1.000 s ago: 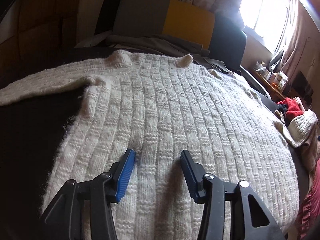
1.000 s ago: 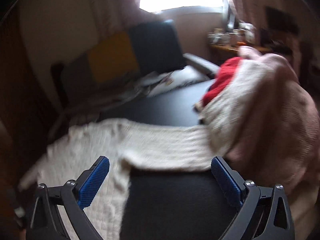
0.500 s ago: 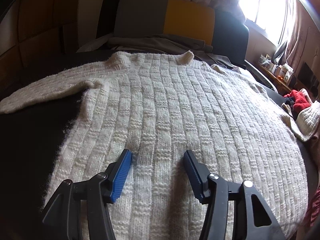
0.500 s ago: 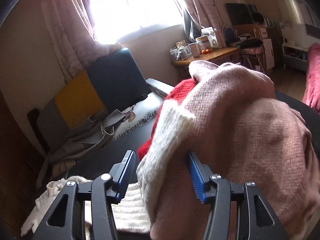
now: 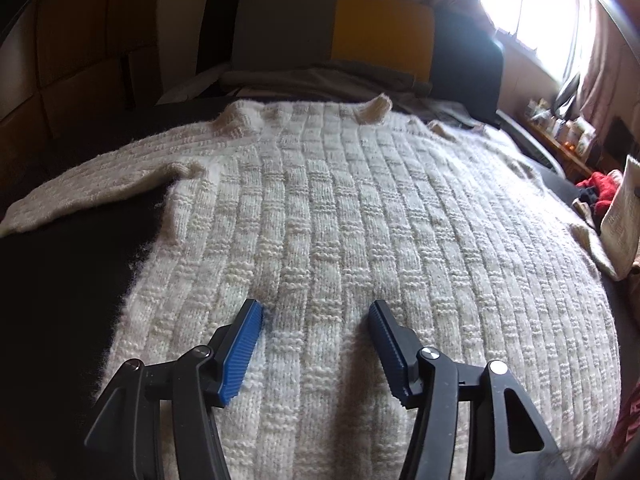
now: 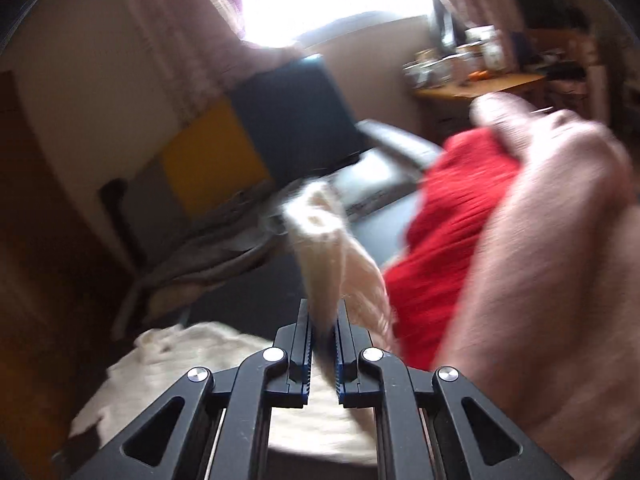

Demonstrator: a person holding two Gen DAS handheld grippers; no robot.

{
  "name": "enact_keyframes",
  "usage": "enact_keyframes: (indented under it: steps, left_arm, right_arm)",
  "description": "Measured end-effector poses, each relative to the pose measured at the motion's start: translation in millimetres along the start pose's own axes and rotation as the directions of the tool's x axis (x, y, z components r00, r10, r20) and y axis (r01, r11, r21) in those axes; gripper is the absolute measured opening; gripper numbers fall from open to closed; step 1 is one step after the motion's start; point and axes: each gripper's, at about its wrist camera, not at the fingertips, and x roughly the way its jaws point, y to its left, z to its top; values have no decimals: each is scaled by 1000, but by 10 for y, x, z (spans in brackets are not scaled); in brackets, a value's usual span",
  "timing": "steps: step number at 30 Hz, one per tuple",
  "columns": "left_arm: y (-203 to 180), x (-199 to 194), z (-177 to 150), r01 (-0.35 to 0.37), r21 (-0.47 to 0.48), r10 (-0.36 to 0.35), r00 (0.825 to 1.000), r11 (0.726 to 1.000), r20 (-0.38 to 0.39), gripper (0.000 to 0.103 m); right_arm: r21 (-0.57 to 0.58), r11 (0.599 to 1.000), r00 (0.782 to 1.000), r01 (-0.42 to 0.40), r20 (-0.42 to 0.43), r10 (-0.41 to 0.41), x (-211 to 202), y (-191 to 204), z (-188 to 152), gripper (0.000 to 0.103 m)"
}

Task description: Fold clothes

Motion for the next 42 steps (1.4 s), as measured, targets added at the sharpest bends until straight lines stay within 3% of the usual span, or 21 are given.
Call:
enact_keyframes:
  steps: [3,5,6,9,12,15,16,17,20,22,26,31,32,33,34,36,42]
  left_arm:
    - [-113,-47,182,142,-43,-143,989,989,-34,57]
    - [-312,-74,322,249,-38,-250,967,968,-46,57]
    - [-443,-67,397,314,-31,-315,947,949,-62,57]
    - [-896,61,598,490,-65,-494,859,869,-133,57]
    - [-1390,277,779,614,-134,-627,747,778,-220,57]
    - [-1892,476,953,694,-196,-718,638,693,-279,57]
    - [-2043,544,1009,714,-215,-741,603,667,-296,57]
    - [-2188,617,1061,732,-236,-763,564,639,-315,57]
    - [-2491,897,1163,723,-310,-781,515,618,-354,57]
    - [-2603,1021,1172,695,-325,-762,531,642,-369,57]
    - [-2757,1155,1072,670,-339,-743,516,660,-425,57]
    - [-2965,1155,1001,657,-324,-721,522,681,-456,50]
    - [-3023,1161,994,650,-311,-707,531,694,-468,45]
    - [-3082,1167,986,642,-298,-693,539,706,-479,31]
    - [-3140,1172,979,634,-285,-678,548,718,-490,24]
    - [-3203,1172,988,617,-257,-650,581,744,-489,7]
    - [-3197,872,1295,626,-88,-606,696,775,-385,6]
  right_arm:
    - [-3,1000,998,-25,-61,25,243,166,-270,10]
    - [-4,999,994,-42,-101,42,405,277,-449,10]
    - [-4,999,991,-51,-122,50,486,332,-539,10]
    - [-5,997,981,-75,-182,73,728,493,-806,13]
    - [-46,996,975,-83,-212,71,813,490,-957,20]
    - [-97,990,980,-99,-183,80,617,546,-1027,48]
    - [-117,988,981,-105,-174,84,541,556,-1041,64]
    - [-138,984,983,-110,-164,87,465,566,-1056,72]
    - [-202,974,985,-102,-154,71,305,578,-1162,75]
    - [-214,972,985,-93,-165,58,295,542,-1259,75]
    - [-134,983,981,-125,-163,102,286,351,-1426,75]
    - [-13,976,967,-218,-140,214,260,162,-1398,79]
    - [-16,975,966,-221,-141,216,260,173,-1397,80]
    - [-18,975,966,-223,-141,218,259,184,-1396,80]
    - [-20,974,965,-226,-141,221,258,195,-1396,82]
    - [-21,972,963,-233,-141,228,254,199,-1401,83]
    - [-18,966,957,-258,-143,253,243,205,-1415,88]
